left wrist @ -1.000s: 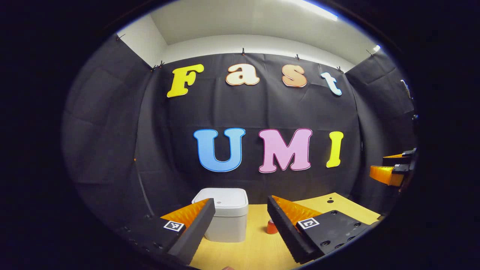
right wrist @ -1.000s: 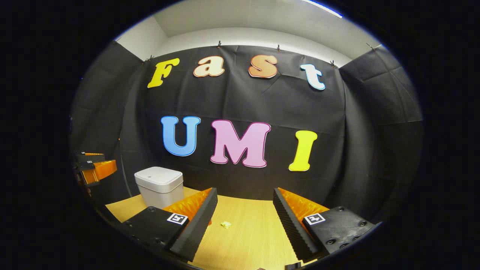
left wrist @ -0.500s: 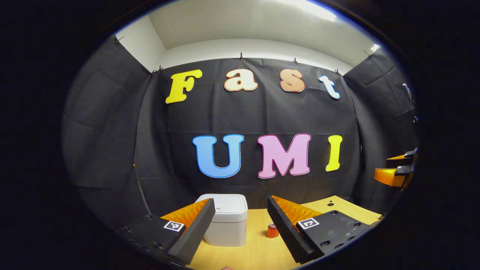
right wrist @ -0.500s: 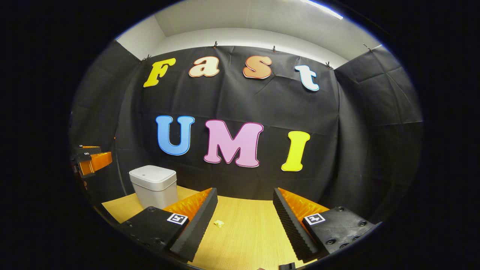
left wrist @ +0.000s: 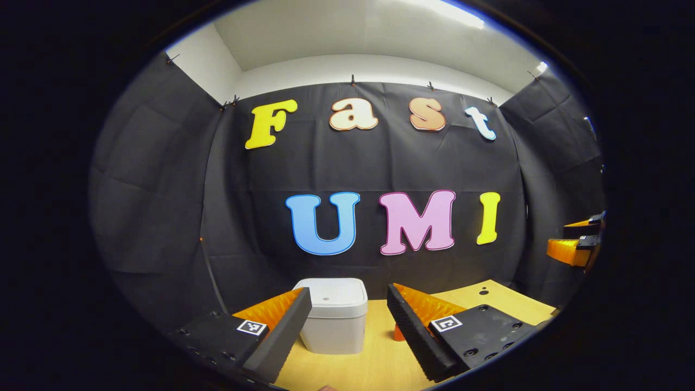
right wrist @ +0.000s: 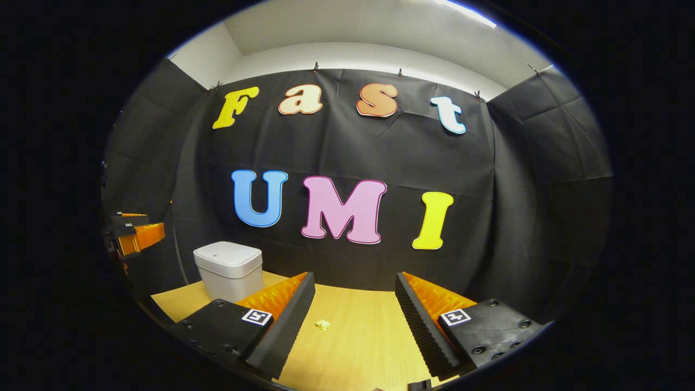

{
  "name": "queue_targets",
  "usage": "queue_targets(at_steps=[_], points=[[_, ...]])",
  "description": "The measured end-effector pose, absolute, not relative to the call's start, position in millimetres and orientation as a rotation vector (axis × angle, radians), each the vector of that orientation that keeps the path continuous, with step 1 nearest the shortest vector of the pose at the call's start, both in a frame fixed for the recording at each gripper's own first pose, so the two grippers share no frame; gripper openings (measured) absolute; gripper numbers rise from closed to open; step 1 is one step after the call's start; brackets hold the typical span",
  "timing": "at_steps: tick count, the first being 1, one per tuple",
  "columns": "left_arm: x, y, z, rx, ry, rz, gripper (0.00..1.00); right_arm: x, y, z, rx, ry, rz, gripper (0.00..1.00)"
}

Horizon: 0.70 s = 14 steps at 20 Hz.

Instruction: Press the lid of the desktop garbage bin to open it, pick up the crumpled paper on the desktop and throw it into the bin, then pick up the pop can on the desktop and drop it into the bin, and finally close the garbage bin lid.

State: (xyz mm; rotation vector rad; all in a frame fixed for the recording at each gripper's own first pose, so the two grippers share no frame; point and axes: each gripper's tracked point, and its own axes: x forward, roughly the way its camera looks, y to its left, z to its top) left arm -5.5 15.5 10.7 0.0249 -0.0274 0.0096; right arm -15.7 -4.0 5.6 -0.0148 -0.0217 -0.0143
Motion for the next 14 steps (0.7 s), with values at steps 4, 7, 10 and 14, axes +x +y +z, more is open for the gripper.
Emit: queue_targets(at_steps=[4,7,10,14], points=[[-3,24,7,0.013,-0.023,0.002,0.94,-7,6,18,-0.048,-0.039,0.012,0.96],[-1,33,7,0.004,-0.024,0.012,0.94,2,16,33,-0.051,-0.068,0.032,0.96],[1,39,7,0.001,-0.024,0.022,0.94,13,29,47,-0.069,-0.089,0.069,0.96],[9,59,3,0.008,-0.011,0.059,0.94,32,35,62,-0.016,-0.086,0.1,0.96]])
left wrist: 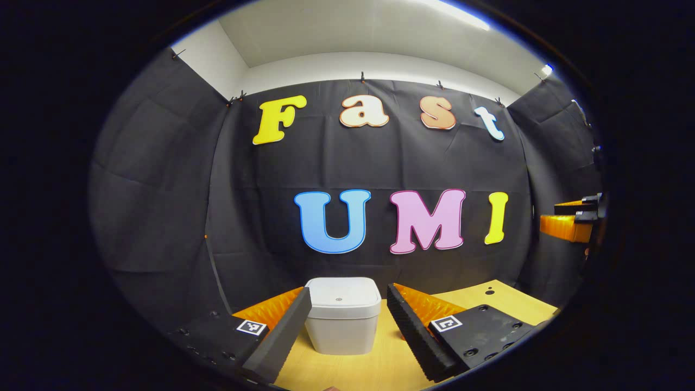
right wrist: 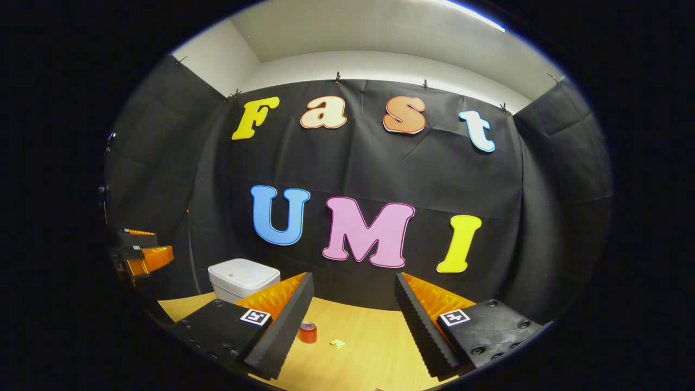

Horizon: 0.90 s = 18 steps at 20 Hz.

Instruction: Press the lid of the desktop garbage bin to open it, pick up the crumpled paper on the desktop and throw it into the bin, then pick up the pop can on the desktop and drop it into the bin, and finally close the garbage bin lid.

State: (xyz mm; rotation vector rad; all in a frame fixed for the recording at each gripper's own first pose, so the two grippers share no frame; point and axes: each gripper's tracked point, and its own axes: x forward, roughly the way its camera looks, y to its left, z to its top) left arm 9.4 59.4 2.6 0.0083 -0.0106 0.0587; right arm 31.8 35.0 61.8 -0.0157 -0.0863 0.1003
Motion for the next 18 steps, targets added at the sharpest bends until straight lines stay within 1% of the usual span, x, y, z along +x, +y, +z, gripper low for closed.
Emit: queue_targets(at_steps=[4,7,11,15,17,18], points=[[11,75,-17,-0.031,0.023,0.084,0.94,44,25,78,-0.007,-0.122,0.068,0.96],[26,89,-13,-0.027,0.01,0.089,0.94,54,24,77,-0.024,-0.12,0.065,0.96],[56,105,-12,0.004,0.008,0.101,0.94,61,31,80,-0.01,-0.119,0.086,0.97],[72,114,-16,-0.005,0.026,0.1,0.94,58,39,81,-0.009,-0.125,0.135,0.97],[80,112,-18,-0.025,0.035,0.088,0.94,57,34,78,-0.016,-0.116,0.127,0.97],[85,110,-21,-0.034,0.041,0.077,0.95,57,30,77,-0.021,-0.111,0.115,0.96]])
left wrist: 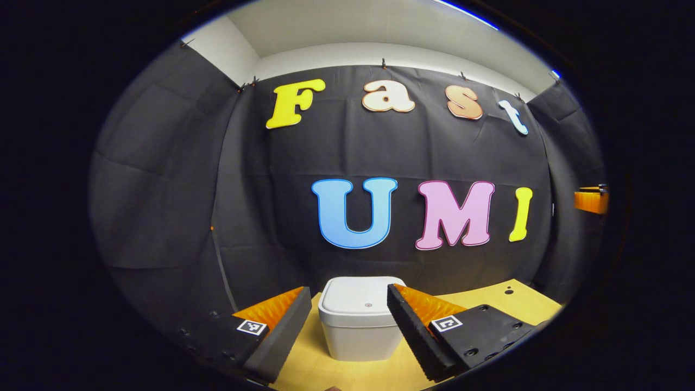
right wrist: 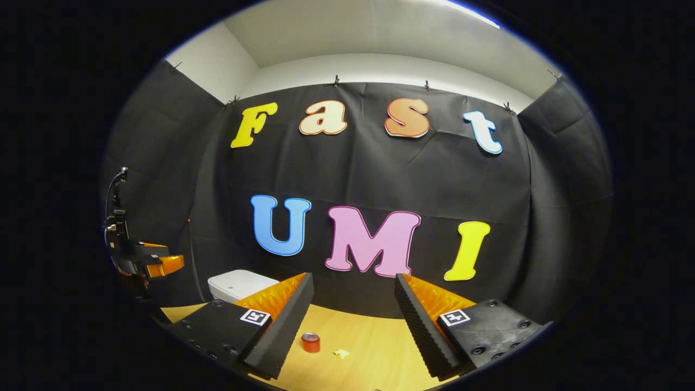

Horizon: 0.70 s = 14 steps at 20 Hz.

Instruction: Press the lid of the desktop garbage bin to open it, pick up the crumpled paper on the desktop and throw it into the bin, then pick up the pop can on the desktop and drop it into the bin, and finally close the garbage bin lid.

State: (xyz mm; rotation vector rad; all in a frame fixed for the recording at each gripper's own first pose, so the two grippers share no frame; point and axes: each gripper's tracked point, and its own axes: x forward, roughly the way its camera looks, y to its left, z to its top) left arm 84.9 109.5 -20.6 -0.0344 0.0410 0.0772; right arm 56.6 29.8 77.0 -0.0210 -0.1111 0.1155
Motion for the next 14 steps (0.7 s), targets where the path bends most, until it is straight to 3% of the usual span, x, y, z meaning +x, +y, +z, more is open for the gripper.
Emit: queue_targets(at_steps=[5,8,14], points=[[113,101,-20,-0.008,0.036,0.022,0.94,49,14,73,-0.015,-0.101,0.056,0.97],[129,89,-13,0.023,0.01,-0.046,0.87,42,3,66,-0.022,-0.091,0.02,0.96],[147,81,-10,0.05,0.001,-0.097,0.42,34,-15,59,-0.013,-0.082,-0.046,0.97]])
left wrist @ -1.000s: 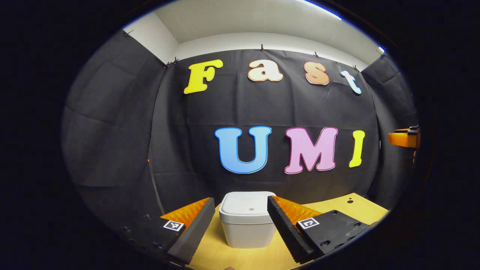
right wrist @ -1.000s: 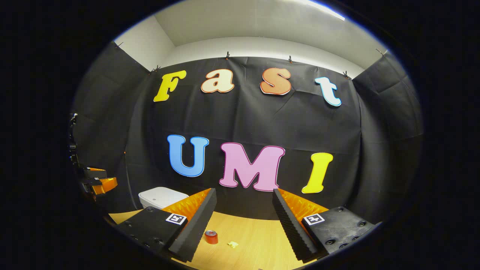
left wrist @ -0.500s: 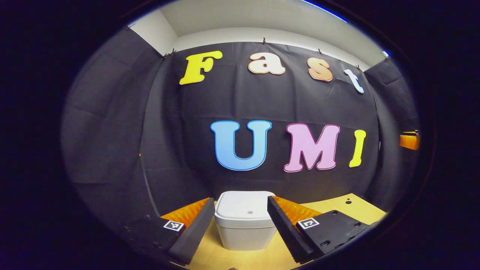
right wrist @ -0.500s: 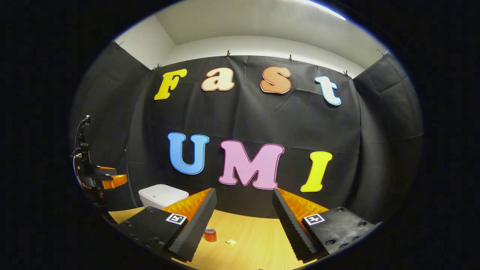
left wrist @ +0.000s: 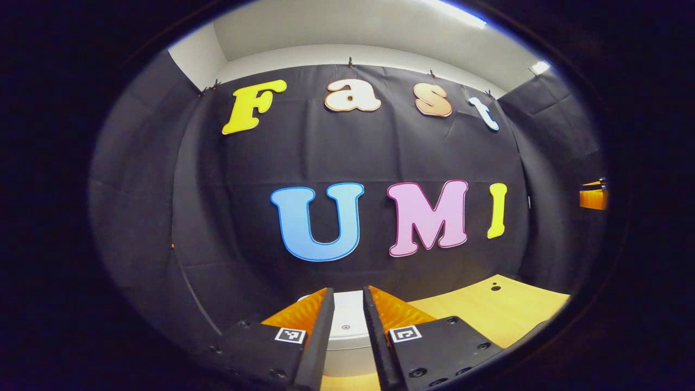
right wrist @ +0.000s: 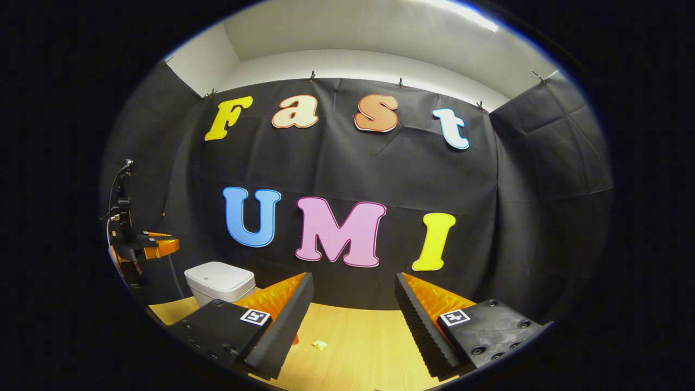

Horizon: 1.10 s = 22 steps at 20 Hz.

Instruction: Press the lid of the desktop garbage bin to open it, pick up the crumpled paper on the desktop and throw it into the bin, then pick up the pop can on the desktop and drop it into the bin, and finally close the garbage bin lid.

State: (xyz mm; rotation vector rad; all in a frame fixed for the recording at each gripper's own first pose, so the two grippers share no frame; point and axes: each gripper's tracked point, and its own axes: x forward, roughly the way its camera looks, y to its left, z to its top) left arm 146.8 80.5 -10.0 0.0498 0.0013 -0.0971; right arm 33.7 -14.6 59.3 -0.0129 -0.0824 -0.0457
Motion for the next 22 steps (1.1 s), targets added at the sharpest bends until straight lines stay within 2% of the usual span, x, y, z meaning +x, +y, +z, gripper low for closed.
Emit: queue_targets(at_steps=[1,2,3,5,13,22], points=[[151,80,-9,0.05,0.002,-0.102,0.29,34,-16,57,-0.01,-0.077,-0.051,0.96],[155,82,-8,0.052,0.001,-0.099,0.23,35,-16,55,-0.006,-0.073,-0.055,0.97],[161,83,-9,0.054,0.007,-0.105,0.12,36,-16,55,-0.003,-0.073,-0.057,0.97],[173,82,-18,0.043,0.029,-0.122,0.06,37,-15,51,-0.006,-0.07,-0.054,0.97],[225,81,-101,-0.113,0.293,-0.142,0.06,72,-8,21,-0.014,-0.031,0.017,0.96],[253,92,-167,-0.023,0.482,-0.045,0.06,185,-26,-54,0.063,0.111,0.144,0.97]])
